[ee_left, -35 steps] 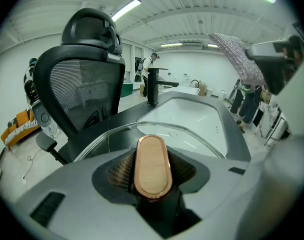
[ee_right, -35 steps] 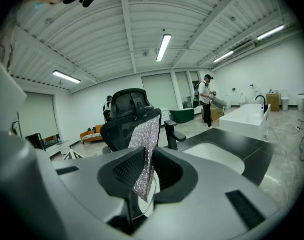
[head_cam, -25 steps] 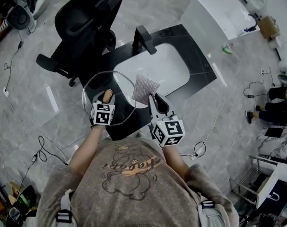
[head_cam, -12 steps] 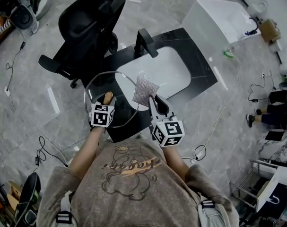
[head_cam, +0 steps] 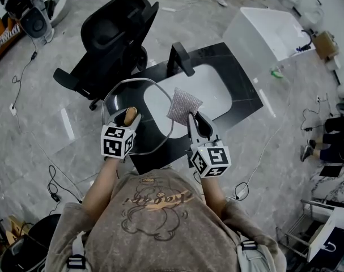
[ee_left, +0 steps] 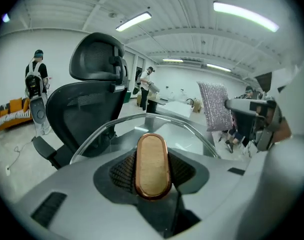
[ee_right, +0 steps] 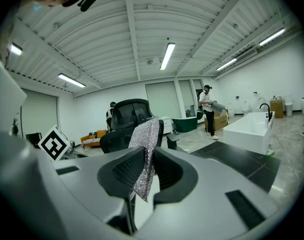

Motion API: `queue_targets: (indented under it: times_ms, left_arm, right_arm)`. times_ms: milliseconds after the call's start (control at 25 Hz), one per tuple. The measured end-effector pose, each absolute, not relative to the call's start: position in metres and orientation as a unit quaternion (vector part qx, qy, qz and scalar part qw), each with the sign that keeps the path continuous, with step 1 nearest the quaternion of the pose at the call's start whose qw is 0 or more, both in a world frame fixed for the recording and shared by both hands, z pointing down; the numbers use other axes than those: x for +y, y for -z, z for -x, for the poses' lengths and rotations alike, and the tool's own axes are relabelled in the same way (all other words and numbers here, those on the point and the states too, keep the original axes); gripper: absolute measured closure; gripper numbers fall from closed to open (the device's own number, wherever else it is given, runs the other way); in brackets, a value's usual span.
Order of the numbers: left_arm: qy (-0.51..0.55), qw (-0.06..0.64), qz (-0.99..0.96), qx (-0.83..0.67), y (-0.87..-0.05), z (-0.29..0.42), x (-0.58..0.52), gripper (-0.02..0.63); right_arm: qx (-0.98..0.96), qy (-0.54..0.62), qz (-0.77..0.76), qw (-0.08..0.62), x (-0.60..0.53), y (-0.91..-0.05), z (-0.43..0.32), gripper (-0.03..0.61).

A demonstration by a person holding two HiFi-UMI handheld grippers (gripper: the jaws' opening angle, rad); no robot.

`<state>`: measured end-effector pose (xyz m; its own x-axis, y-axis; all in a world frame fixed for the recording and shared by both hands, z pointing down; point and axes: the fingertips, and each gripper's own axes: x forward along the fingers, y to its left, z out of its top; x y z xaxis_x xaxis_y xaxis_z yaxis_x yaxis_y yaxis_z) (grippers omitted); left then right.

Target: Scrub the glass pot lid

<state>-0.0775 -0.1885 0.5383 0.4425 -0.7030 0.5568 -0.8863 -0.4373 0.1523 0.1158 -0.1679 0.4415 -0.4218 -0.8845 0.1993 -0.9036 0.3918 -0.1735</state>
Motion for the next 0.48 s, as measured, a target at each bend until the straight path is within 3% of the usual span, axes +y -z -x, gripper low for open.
queue_targets:
  times_ms: [280,480]
  left_arm:
    - [-0.079,0.330,-0.830,-0.444,-0.516,0.082,-0.186,0.436]
    - [0.135,0.497,-0.791,-0.332,-0.501,0.082,-0.178,0.436]
  right_arm:
    - [-0.809,-0.126,-0.574,0.012,-0.171,-0.420,-0.153,0.503]
    - [-0.809,-0.136,-0.572,0.000,-0.165,-0.413,-0.156,0.503]
